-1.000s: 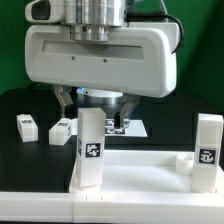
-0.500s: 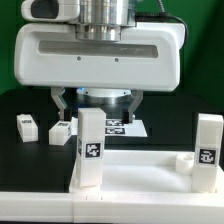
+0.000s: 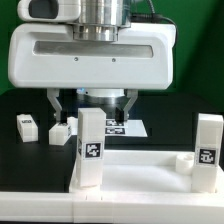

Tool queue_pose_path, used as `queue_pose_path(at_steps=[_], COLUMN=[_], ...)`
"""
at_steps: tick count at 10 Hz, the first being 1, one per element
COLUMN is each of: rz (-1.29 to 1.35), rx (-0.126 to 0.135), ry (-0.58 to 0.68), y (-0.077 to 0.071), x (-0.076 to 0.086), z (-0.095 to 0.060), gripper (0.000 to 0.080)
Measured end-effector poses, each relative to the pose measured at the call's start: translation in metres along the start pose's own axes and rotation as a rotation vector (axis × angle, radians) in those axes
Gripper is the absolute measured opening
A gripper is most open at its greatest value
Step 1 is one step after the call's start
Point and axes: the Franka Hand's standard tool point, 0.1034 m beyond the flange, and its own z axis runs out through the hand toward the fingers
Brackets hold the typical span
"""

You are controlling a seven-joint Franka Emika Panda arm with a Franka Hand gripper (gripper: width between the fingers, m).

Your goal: Assemble desk

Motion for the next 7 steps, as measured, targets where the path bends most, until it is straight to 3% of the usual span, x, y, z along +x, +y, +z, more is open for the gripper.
queue_pose_path(at_steps=[1,2,3,6,7], rz=[0.0,0.0,0.007,0.052,0.208], rx=[0.0,0.0,0.001,0.003,0.005], ry=[0.0,-0.001,0.0,0.0,0.0], y=[0.0,0.0,-0.0001,-0.0002,0.0006], x=[-0.0001,-0.0001,-0.0001,-0.0001,-0.0004], z=[0.0002,0.0003,0.0003,0.0004,0.0007], gripper=[0.0535,0.0351,0.0288,0.0288,0.0288])
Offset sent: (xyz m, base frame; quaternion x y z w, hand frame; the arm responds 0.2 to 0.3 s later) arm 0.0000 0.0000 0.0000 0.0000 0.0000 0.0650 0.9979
